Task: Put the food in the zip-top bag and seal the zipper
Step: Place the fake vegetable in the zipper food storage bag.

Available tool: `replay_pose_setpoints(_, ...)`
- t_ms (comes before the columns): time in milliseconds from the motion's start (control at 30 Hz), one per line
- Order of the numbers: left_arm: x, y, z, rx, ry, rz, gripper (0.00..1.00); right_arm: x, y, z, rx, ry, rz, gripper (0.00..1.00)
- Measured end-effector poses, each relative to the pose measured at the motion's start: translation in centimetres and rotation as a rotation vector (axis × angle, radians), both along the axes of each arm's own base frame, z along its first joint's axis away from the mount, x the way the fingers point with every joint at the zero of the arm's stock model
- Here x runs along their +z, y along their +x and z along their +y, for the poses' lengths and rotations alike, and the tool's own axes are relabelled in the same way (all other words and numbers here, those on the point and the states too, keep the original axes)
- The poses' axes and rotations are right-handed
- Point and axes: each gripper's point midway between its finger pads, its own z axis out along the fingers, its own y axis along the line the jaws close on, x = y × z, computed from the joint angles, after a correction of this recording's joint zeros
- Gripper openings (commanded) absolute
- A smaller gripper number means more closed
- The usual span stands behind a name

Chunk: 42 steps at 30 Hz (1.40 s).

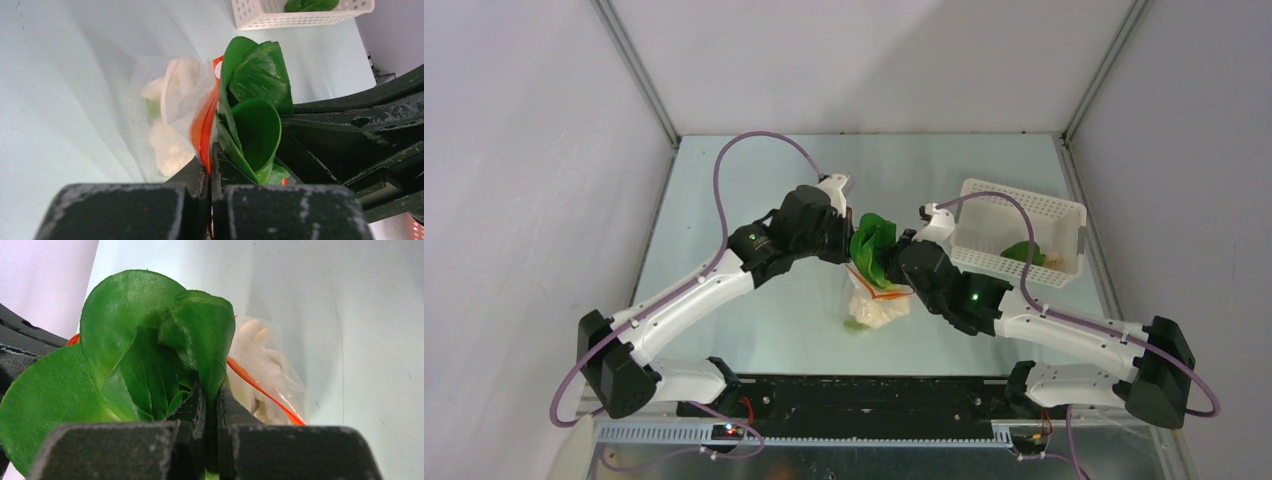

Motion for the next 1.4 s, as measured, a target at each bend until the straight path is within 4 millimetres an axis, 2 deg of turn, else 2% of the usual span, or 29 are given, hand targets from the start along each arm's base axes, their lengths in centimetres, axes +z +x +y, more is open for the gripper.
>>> replay_pose_setpoints(167, 0.1, 0.1, 0.2, 0.015, 0.012, -0.006, 0.00, 0.2, -0.7, -0.2, 0.062, -0.073, -0.031, 0.00)
replay_pose_setpoints(333, 1.1, 0.2, 0.5, 0.025, 0.021, -0.014, 0.00, 0.1, -2.6, 1.0, 0.230, -0.160, -0.080, 0.00)
replay_pose_setpoints(467, 0.9, -0.1, 0.7, 0.011, 0.037, -0.007, 0.00, -0.4, -3.4, 1.6, 0.310, -0.191, -0.081, 0.00)
replay_pose_setpoints(667, 0.8, -1.0, 0.3, -0.043, 0.027, 0.018, 0.00, -2.0, -3.2, 2.3, 0.365, -0.253, -0.066, 0.00)
replay_pose_setpoints(967, 1.0, -1.5, -0.2, -0.092, 0.005, 0.022, 0.00, -1.9, -3.2, 2.2, 0.425, -0.322, -0.104, 0.00)
replay_pose_setpoints(1167, 0.7, -2.1, 0.3, -0.093, 0.023, 0.043, 0.00, -2.4, -4.4, 3.9, 0.598, -0.430, -0.172, 0.00)
replay_pose_setpoints(1400, 0.0, -2.6, 0.9, -0.091, 0.052, 0.074, 0.00, -4.0, -4.2, 5.6, 0.681, -0.445, -0.142, 0.00)
